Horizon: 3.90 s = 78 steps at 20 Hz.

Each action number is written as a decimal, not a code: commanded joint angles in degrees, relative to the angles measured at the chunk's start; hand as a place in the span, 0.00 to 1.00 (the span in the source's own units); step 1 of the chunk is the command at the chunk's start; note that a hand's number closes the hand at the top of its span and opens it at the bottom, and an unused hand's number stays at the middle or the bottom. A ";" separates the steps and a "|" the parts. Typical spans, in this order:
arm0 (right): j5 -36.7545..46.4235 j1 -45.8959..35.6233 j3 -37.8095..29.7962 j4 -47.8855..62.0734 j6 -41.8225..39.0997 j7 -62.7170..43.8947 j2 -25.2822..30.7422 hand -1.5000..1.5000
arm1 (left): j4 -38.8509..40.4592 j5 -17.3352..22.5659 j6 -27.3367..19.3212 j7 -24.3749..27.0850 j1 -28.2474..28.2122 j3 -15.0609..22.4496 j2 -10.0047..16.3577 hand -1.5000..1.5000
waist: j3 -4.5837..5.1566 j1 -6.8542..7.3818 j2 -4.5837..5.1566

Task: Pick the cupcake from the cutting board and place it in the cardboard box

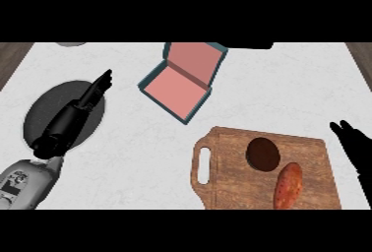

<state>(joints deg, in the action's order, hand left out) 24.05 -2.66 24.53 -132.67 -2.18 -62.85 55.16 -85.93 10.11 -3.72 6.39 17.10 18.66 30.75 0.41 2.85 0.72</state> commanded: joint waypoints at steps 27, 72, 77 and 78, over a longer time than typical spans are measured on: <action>6.66 -26.46 12.61 37.28 -13.66 -18.62 -30.83 0.00 | -1.63 -1.09 1.91 -0.52 -3.36 -3.96 -0.16 0.50 | -0.34 -1.72 -0.80; 31.21 -28.82 14.75 55.81 -12.36 12.65 -54.64 1.00 | -1.40 -8.88 10.57 0.02 -2.84 -9.37 -8.07 0.50 | -0.40 2.72 0.59; 24.26 -38.60 20.96 56.26 -10.12 21.86 -55.00 1.00 | -1.39 -9.47 11.10 -0.58 1.78 -6.54 -10.74 0.50 | -0.48 8.60 2.31; 23.22 -40.53 21.05 56.78 -8.31 22.38 -55.04 1.00 | -2.07 -9.58 11.39 -1.28 1.64 -5.61 -11.10 0.50 | -0.52 9.35 1.97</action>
<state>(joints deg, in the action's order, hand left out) 50.80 -35.87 42.54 -77.37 -12.54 -44.84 1.92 -87.84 0.70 6.81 5.68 16.57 11.47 20.69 -0.06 9.19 2.23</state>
